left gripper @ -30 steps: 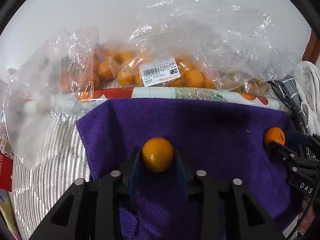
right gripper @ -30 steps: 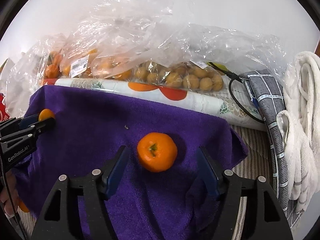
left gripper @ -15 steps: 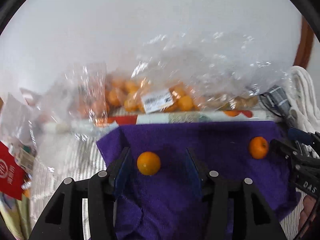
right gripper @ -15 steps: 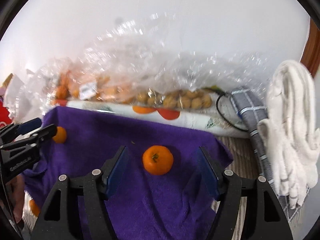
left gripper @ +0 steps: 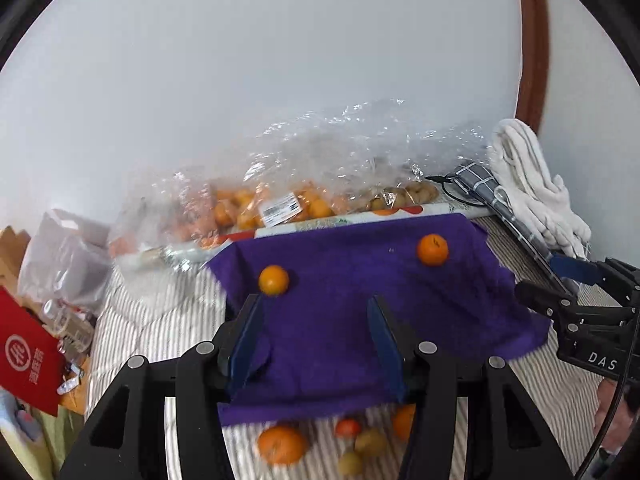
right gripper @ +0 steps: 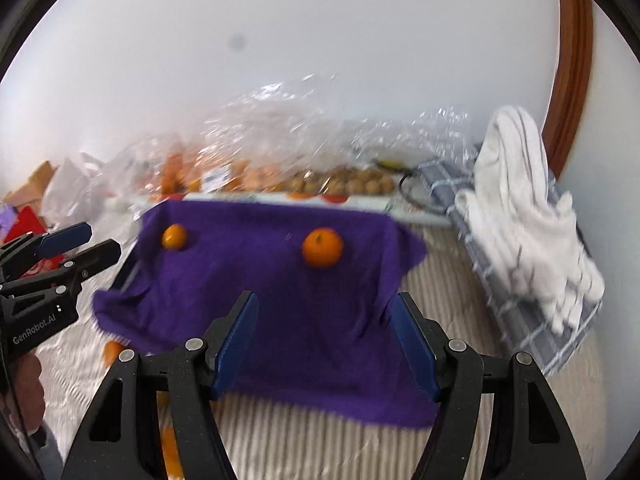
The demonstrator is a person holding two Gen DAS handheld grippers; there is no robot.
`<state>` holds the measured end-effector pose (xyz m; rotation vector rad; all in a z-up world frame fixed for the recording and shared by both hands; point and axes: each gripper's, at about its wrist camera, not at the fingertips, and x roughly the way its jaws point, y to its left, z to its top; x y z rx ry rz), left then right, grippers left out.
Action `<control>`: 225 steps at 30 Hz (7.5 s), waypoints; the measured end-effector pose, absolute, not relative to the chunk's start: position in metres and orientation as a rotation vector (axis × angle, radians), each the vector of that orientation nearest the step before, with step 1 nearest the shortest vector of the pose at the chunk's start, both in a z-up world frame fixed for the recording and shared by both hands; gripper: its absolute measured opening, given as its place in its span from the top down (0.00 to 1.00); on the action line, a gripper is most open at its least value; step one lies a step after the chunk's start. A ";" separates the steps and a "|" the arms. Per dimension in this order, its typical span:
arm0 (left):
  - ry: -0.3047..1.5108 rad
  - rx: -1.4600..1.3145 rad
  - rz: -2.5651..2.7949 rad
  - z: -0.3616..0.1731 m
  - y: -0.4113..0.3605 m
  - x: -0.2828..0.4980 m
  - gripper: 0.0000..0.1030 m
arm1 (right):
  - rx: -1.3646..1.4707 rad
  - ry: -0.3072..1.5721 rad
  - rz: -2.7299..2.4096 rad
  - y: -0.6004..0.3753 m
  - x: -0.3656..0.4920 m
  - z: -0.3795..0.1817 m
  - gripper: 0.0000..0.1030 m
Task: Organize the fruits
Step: 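Grasp an oval orange with the right tool while the left tool grasps a large orange, then carry the oval orange over the towel while the left tool carries its large orange, then open the right tool onto the towel while the left tool releases its orange, then grasp a large orange with the right tool while the left tool grasps another orange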
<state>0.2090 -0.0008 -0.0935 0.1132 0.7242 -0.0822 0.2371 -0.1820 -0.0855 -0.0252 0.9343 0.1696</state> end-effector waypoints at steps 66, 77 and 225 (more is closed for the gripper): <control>0.872 -0.188 -0.052 -0.205 0.069 0.176 0.50 | -0.051 0.977 0.078 -0.194 0.141 -0.181 0.64; 0.823 -0.228 -0.075 -0.203 0.077 0.167 0.63 | -0.066 0.981 0.085 -0.190 0.141 -0.182 0.64; 0.857 -0.168 -0.014 -0.207 0.110 0.119 0.43 | -0.061 1.040 0.373 -0.089 0.182 -0.187 0.62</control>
